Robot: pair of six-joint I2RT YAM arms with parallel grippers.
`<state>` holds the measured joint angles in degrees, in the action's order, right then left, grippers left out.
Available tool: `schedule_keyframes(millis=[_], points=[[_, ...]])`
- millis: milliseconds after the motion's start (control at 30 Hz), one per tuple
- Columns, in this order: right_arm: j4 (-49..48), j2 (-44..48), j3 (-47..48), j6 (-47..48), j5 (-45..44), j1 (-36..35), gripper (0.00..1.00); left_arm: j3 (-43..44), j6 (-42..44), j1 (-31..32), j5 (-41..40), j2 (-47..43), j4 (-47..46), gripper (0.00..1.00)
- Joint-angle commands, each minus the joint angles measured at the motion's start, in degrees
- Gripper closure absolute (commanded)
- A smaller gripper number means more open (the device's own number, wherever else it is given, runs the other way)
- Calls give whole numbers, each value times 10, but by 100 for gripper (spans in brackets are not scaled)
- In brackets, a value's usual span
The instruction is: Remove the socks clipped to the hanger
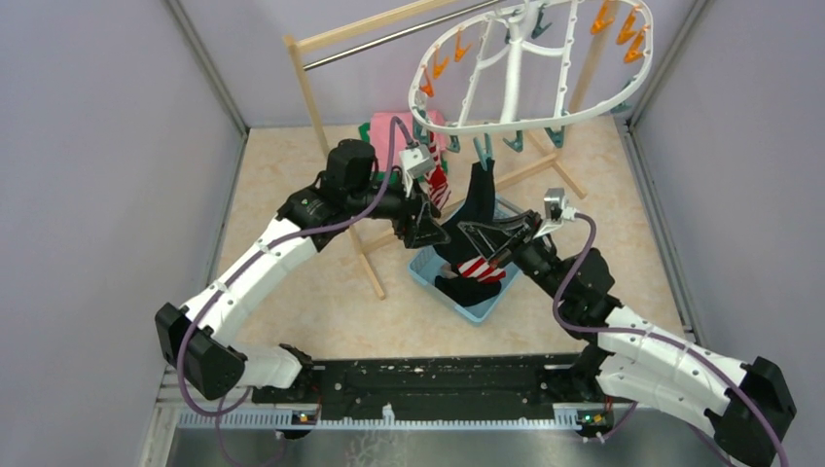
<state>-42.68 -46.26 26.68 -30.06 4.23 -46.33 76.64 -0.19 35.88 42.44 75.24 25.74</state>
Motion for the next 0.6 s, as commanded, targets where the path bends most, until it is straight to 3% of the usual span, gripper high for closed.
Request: schedule_keyframes(millis=[0,100,233,300,433,567], points=[[4,0,18,-39,22,3,100,-1,24,6,82,8,2,25],[1,-10,28,-49,23,3,95,-11,14,7,89,9,-11,39],[29,-17,46,-53,16,3,74,-4,29,14,84,16,-5,76],[64,-8,59,-36,-20,3,69,-2,41,23,61,15,2,93],[119,-10,110,25,-111,3,57,-6,34,33,39,16,-17,100],[145,-54,170,82,-146,3,42,13,29,41,26,34,-22,100]])
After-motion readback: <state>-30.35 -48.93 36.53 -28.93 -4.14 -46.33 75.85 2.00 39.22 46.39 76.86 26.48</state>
